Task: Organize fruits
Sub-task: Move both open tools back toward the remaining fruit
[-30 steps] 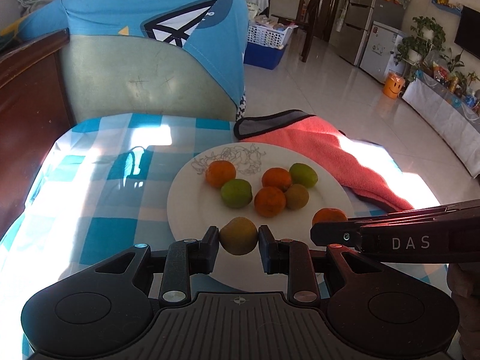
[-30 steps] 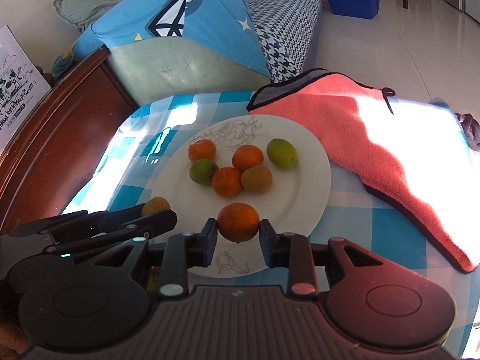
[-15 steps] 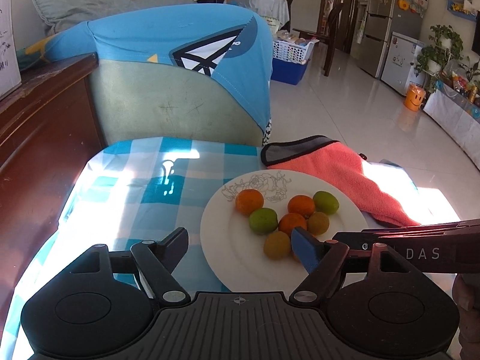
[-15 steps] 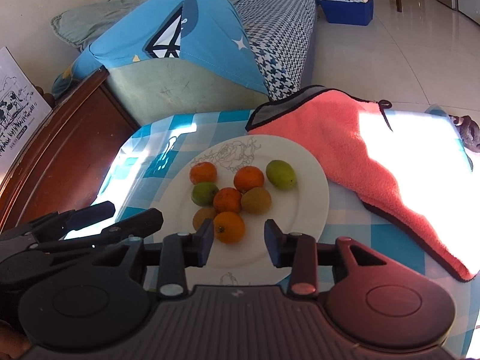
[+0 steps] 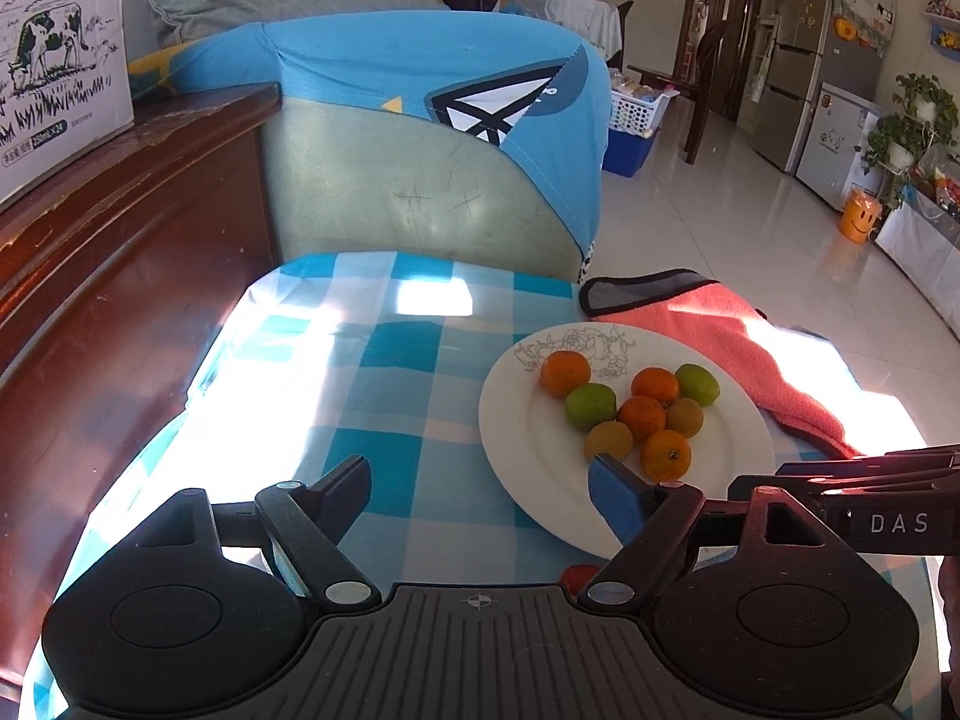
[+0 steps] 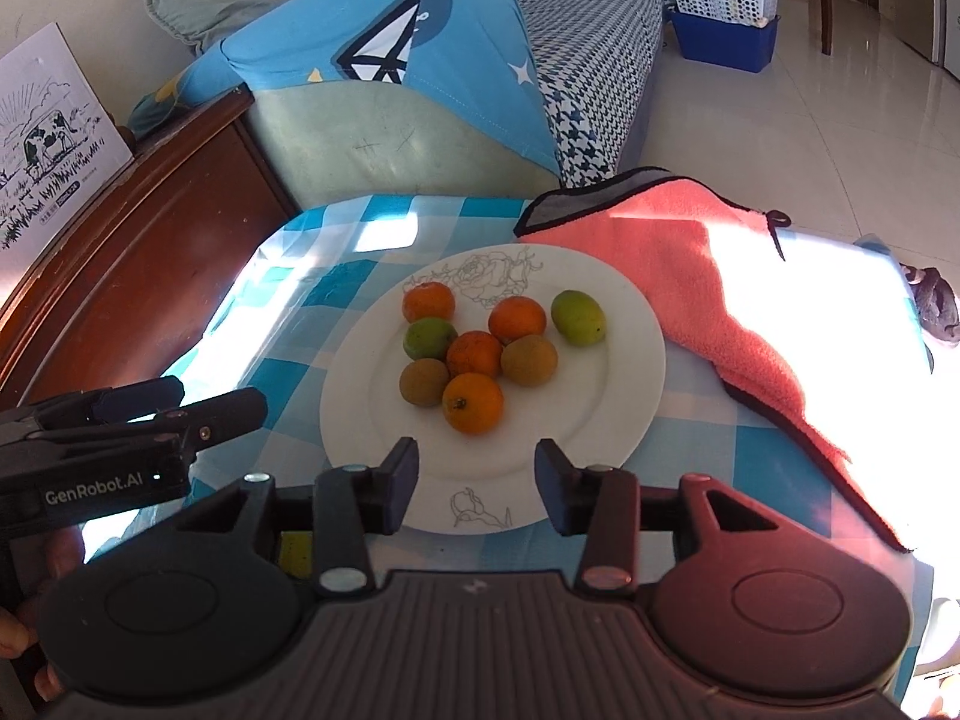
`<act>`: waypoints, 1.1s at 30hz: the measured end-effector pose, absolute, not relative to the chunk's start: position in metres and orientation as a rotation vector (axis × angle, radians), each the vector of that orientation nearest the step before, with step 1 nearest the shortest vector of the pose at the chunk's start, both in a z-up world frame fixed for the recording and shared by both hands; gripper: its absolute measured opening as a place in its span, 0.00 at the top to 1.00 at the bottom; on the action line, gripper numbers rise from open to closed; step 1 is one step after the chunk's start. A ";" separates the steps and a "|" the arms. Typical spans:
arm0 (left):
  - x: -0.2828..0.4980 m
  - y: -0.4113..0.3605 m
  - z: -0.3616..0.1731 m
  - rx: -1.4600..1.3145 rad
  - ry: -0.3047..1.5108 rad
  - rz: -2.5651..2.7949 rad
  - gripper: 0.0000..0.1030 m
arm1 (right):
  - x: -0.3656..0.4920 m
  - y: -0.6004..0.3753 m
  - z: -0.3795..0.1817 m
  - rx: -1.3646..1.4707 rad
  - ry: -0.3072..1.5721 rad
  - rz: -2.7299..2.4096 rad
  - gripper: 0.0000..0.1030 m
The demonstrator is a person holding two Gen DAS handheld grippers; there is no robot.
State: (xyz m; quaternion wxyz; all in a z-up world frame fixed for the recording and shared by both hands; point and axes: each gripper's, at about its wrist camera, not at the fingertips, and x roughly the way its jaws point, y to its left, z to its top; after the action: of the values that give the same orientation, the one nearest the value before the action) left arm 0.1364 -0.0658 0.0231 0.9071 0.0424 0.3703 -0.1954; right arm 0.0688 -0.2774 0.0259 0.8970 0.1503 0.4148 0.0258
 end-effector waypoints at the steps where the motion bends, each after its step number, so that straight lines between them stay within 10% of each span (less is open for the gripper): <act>1: 0.134 -0.062 0.024 0.088 0.765 -0.400 0.19 | 0.066 -0.276 0.027 0.305 0.854 0.059 0.57; 33: 0.090 -0.013 -0.002 0.177 0.830 -0.460 0.17 | 0.023 -0.204 -0.003 0.120 0.948 0.328 0.54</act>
State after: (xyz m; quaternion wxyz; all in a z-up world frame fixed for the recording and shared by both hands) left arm 0.0899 -0.0132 -0.0024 0.8857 0.0852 0.3992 -0.2210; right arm 0.0228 -0.2037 -0.0027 0.8752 0.0577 0.4540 0.1569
